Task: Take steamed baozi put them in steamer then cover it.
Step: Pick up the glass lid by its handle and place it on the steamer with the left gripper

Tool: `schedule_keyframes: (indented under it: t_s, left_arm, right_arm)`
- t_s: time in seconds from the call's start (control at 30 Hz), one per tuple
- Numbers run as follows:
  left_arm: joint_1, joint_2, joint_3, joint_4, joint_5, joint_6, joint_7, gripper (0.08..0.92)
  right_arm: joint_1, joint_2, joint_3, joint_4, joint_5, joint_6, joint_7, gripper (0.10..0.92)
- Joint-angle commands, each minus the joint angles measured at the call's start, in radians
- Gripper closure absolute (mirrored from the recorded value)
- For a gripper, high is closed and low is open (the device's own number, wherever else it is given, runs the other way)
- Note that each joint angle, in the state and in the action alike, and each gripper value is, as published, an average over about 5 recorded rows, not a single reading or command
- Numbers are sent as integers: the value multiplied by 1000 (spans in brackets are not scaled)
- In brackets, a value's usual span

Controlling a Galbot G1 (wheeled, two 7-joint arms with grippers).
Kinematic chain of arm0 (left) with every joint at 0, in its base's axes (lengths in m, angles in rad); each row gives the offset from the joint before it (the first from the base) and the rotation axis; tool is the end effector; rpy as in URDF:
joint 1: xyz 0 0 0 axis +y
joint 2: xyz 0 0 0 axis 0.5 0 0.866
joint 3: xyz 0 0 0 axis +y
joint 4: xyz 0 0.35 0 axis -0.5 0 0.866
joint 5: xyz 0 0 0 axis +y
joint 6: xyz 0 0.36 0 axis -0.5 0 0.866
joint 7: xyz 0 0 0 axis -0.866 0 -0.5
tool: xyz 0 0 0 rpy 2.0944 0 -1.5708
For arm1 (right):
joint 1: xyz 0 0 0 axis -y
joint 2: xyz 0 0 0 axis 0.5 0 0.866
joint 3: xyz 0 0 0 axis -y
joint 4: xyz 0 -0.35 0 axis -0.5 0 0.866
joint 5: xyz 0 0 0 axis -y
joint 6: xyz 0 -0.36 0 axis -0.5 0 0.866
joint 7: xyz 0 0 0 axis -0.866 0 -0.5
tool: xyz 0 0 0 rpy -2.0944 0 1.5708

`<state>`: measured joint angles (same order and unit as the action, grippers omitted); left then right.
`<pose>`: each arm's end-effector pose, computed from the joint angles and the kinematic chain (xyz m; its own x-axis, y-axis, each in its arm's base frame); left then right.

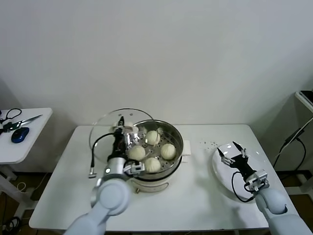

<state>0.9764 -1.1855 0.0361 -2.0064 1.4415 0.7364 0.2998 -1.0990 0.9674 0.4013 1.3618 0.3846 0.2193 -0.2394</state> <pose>0.2935 -0.0861 -0.2285 -0.9938 -0.0918 -0.0625 -0.0624 -0.0038 0.9980 0.3297 -0.2056 -0.3917 -0.9567 -0.2604 0.1297 -0.2823 0.9387 -0.1980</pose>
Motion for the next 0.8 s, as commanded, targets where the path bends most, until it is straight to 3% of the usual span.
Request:
schedule_keyframes:
  t_s: [0.03, 0.43, 0.8]
  left_arm:
    - [-69, -200, 120, 123, 120, 49, 28, 853]
    - [-66, -272, 142, 192, 179, 49, 54, 853]
    - [-51, -282, 114, 233, 198, 49, 73, 853]
  right_arm:
    - [0, 5, 9, -11, -9, 4, -9, 203]
    - [-4, 12, 22, -18, -17, 11, -11, 203]
    - [-9, 13, 34, -24, -27, 19, -17, 203]
